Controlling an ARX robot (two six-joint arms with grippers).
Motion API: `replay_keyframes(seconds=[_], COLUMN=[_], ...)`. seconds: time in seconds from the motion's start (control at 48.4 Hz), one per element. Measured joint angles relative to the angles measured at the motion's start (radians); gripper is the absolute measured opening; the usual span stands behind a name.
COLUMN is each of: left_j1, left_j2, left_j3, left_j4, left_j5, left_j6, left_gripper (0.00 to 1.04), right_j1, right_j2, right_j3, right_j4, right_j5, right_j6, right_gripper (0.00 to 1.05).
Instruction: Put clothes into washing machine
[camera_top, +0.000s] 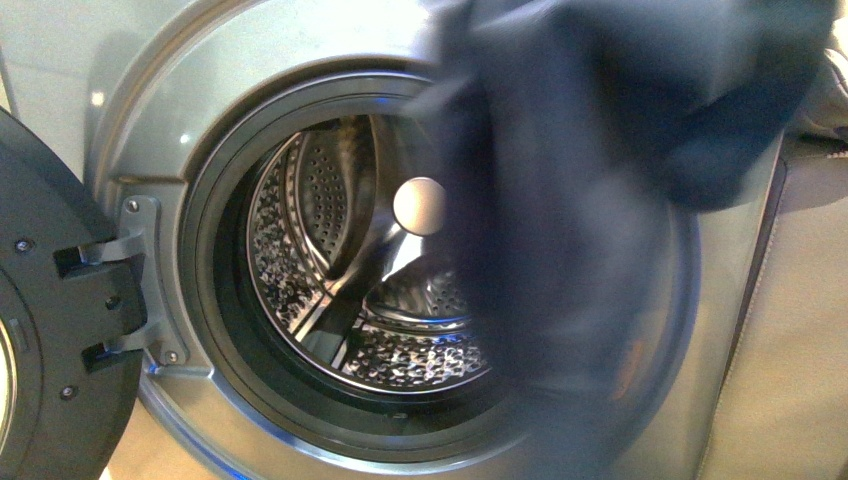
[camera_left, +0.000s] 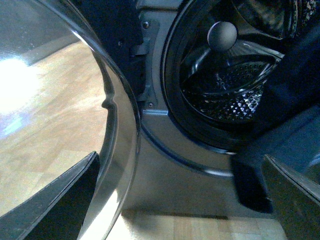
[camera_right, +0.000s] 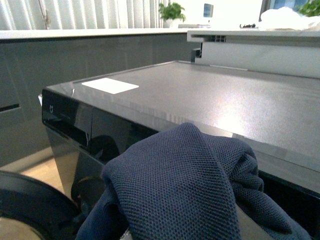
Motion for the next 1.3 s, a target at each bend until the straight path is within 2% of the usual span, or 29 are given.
replay_keyframes(seconds=[0.083, 0.372, 0.455, 0.538, 0.703, 1.303], left_j1=[0.000, 0.000, 0.000, 0.000, 0.000, 0.000], left_j2=[0.000, 0.000, 0.000, 0.000, 0.000, 0.000], left_j3=[0.000, 0.000, 0.000, 0.000, 0.000, 0.000], left_j4=[0.000, 0.000, 0.000, 0.000, 0.000, 0.000], left_j5=[0.001, 0.000, 0.000, 0.000, 0.000, 0.000], left_j6=[0.000, 0.000, 0.000, 0.000, 0.000, 0.000], left_gripper=[0.98, 0.98, 0.98, 0.98, 0.98, 0.98], right_j1=[0.062, 0.158, 0.130, 0.061, 0.004, 0.012], right_j2=[0.027, 0.048, 0.034, 0.030, 0.019, 0.019], right_j3=[-0.047, -0.108, -0.109, -0.082, -0.061, -0.060], right_j4=[0.115, 0.110, 0.097, 0.069, 0.069, 0.068], right_j5=[0.029, 0.016, -0.054, -0.146, -0.135, -0.144], right_j6=[0.001, -0.008, -0.006, -0.003, 0.002, 0.002], right_gripper=[0.09, 0.09, 0.09, 0.09, 0.09, 0.09])
